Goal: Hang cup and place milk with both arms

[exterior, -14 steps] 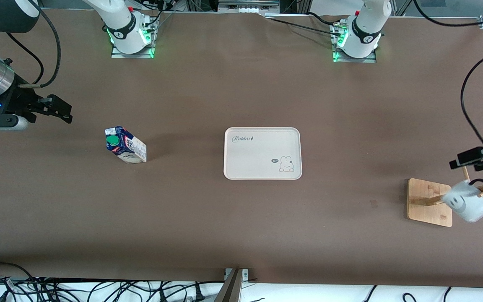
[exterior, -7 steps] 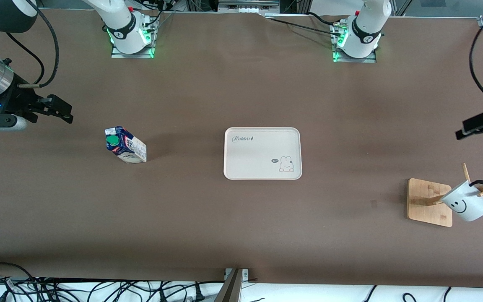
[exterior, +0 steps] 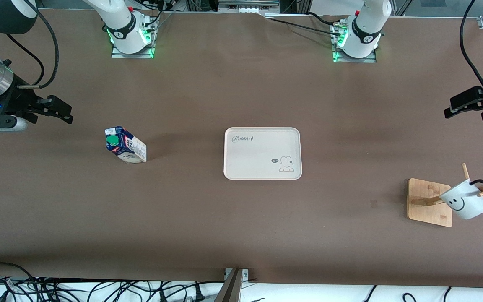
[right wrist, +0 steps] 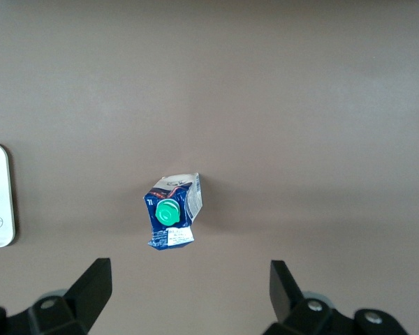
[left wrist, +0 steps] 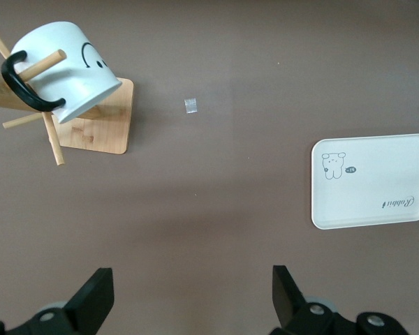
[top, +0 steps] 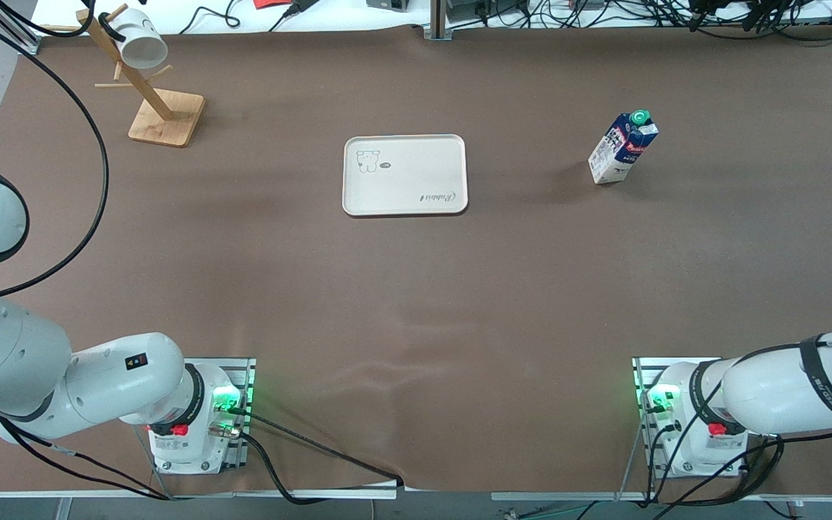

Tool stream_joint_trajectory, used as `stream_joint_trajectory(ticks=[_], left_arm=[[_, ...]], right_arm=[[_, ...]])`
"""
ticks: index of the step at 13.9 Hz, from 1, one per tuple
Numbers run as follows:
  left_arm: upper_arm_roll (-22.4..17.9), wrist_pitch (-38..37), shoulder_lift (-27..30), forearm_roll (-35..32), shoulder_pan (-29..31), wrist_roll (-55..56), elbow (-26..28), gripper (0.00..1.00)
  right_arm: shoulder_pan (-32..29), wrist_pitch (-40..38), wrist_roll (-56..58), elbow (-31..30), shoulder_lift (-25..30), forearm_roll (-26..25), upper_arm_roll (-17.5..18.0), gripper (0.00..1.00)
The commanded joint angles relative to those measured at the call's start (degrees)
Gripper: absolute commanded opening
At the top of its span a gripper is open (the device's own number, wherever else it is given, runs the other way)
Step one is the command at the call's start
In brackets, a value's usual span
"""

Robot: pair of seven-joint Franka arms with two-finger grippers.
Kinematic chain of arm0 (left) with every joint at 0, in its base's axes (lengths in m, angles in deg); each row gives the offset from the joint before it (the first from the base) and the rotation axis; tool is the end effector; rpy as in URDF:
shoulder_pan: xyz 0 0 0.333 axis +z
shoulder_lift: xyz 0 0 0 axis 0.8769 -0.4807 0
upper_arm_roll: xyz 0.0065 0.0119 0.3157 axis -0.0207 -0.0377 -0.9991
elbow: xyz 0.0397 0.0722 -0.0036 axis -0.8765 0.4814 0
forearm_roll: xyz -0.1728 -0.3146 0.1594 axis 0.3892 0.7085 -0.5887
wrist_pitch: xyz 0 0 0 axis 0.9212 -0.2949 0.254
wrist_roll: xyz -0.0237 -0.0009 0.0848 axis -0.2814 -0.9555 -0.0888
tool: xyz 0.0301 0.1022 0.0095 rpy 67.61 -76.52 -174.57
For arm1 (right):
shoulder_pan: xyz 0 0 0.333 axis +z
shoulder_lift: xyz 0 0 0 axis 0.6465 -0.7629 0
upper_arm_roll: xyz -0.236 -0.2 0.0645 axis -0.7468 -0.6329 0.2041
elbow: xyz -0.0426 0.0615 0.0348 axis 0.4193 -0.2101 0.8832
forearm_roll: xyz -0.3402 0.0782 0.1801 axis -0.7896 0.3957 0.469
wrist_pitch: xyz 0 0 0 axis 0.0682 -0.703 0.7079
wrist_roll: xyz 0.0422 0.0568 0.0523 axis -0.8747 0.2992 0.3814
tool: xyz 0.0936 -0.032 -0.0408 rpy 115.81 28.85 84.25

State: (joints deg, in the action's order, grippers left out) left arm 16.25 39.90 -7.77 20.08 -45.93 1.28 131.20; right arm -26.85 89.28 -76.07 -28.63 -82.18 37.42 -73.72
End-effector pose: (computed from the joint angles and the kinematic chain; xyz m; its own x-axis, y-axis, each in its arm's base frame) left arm 0.5942 0.0042 0.6382 0.9988 -0.0354 -0.0327 -0.0327 -0.9962 0.0809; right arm 0.5838 0.0465 0.5747 0.9996 -0.0086 0.0252 -0.0085 -1.0000 -0.0029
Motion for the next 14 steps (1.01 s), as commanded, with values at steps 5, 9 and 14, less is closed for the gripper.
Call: stream_joint_trajectory(ticks=[5, 9, 14], left_arm=[[-27.4, -2.1, 2.2, -1.2, -27.8, 2.6, 0.9, 1.0], [-27.7, -0.6, 2.2, 6.0, -21.3, 2.1, 3.9, 1.0], [-26.8, -0.7, 1.1, 5.1, -20.5, 2.0, 4.4, 1.0]], right_arm=[[-0.5, -0.5, -0.4, 1.1, -0.4, 1.0, 0.1, 1.0], [-0.5, -0.5, -0.4, 1.1, -0.4, 1.0, 0.1, 1.0], [-0.5, -1.0, -0.4, 0.9, -0.4, 0.9, 0.1, 1.0]])
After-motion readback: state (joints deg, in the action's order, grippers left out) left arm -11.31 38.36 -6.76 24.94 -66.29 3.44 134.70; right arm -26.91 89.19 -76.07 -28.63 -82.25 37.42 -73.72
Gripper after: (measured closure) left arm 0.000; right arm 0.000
